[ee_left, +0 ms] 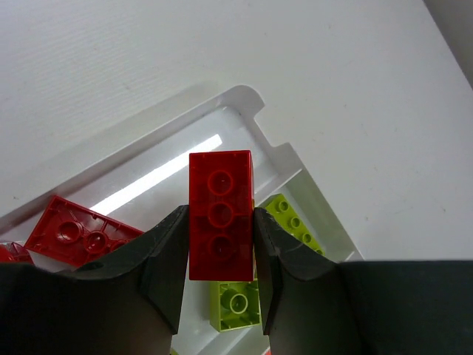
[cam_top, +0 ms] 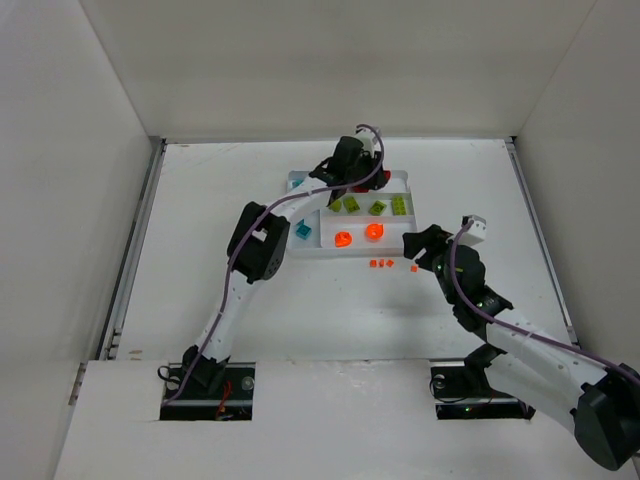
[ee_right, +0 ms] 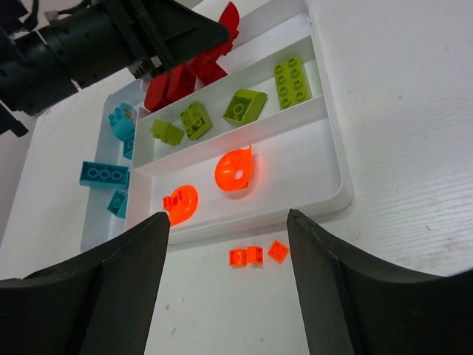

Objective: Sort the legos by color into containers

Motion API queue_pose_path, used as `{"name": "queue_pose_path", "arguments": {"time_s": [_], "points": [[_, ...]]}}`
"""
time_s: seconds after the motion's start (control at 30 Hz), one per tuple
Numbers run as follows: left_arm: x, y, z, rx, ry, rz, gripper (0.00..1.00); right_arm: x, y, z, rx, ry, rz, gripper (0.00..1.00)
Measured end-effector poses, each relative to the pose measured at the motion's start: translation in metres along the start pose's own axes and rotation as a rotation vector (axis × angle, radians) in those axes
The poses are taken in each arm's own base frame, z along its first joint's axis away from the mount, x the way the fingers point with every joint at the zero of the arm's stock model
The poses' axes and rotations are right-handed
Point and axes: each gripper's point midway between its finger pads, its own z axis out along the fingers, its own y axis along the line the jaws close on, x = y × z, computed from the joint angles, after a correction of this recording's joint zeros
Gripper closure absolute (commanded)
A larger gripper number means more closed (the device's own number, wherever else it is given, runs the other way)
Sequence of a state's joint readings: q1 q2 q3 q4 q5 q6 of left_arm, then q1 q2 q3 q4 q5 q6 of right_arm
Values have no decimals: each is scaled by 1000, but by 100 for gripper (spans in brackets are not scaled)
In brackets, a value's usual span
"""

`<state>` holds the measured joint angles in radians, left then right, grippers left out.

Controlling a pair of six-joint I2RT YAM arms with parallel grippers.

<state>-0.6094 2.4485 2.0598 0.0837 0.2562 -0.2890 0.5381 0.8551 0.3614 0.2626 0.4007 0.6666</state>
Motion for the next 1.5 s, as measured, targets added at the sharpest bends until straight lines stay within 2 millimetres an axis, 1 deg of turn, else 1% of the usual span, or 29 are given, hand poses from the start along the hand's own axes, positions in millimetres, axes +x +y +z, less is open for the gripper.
{"name": "queue_pose_path", "arguments": {"time_s": [0.13, 0.17, 0.23, 0.3, 0.33, 0.4, 0.47, 0.5, 0.53, 0.63, 0.7, 0.73, 0.8, 0.87, 0.93, 0.97, 1.03, 1.1, 1.13, 1.2, 1.27, 1.33, 1.5], "points": [[17, 9, 9, -10, 34, 10, 66, 0, 1, 0, -2, 1, 0, 28], [20, 10, 10, -13, 40, 12, 62, 1, 2, -1, -5, 3, -2, 28], [22, 12, 10, -19, 45, 16, 51, 2, 3, -1, -9, 6, -3, 27], [20, 11, 11, -21, 37, 23, 40, 3, 3, -1, -9, 9, -4, 25], [18, 12, 11, -22, 28, 28, 36, 4, 3, 0, -8, 10, -5, 25], [16, 12, 12, -27, 17, 32, 33, 4, 3, 1, -8, 10, -6, 25], [15, 11, 12, -28, 12, 34, 33, 6, 2, 2, -5, 14, -11, 27], [15, 10, 10, -30, 12, 35, 34, 7, 1, 2, -2, 17, -13, 32], [17, 9, 7, -33, 16, 36, 37, 8, 1, 3, 0, 20, -17, 37], [18, 3, -13, -53, 24, 37, 51, 10, -2, 4, 10, 25, -26, 59], [15, -6, -34, -65, 12, 39, 65, 11, -4, 5, 19, 26, -28, 68], [12, -12, -49, -73, 1, 38, 70, 12, -5, 5, 24, 27, -29, 71], [8, -26, -82, -84, -26, 38, 77, 13, -8, 6, 37, 29, -31, 73], [4, -46, -117, -87, -72, 38, 79, 14, -10, 6, 48, 28, -34, 72], [9, -68, -147, -79, -109, 37, 79, 14, -12, 6, 56, 28, -36, 71], [17, -80, -160, -74, -124, 37, 79, 14, -12, 6, 59, 28, -36, 70], [43, -103, -178, -62, -118, 34, 79, 14, -13, 6, 61, 26, -35, 70], [83, -118, -186, -67, -72, 35, 78, 14, -13, 6, 62, 25, -35, 70], [103, -121, -187, -76, -44, 35, 78, 14, -13, 6, 62, 25, -34, 70], [145, -117, -188, -123, 22, 30, 79, 14, -13, 6, 62, 26, -35, 70], [173, -106, -188, -184, 60, 22, 79, 14, -13, 6, 62, 26, -35, 70], [188, -95, -185, -239, 73, 7, 79, 14, -13, 6, 62, 26, -35, 69], [202, -77, -168, -307, 59, -39, 75, 11, -11, 4, 56, 20, -31, 68]]}}
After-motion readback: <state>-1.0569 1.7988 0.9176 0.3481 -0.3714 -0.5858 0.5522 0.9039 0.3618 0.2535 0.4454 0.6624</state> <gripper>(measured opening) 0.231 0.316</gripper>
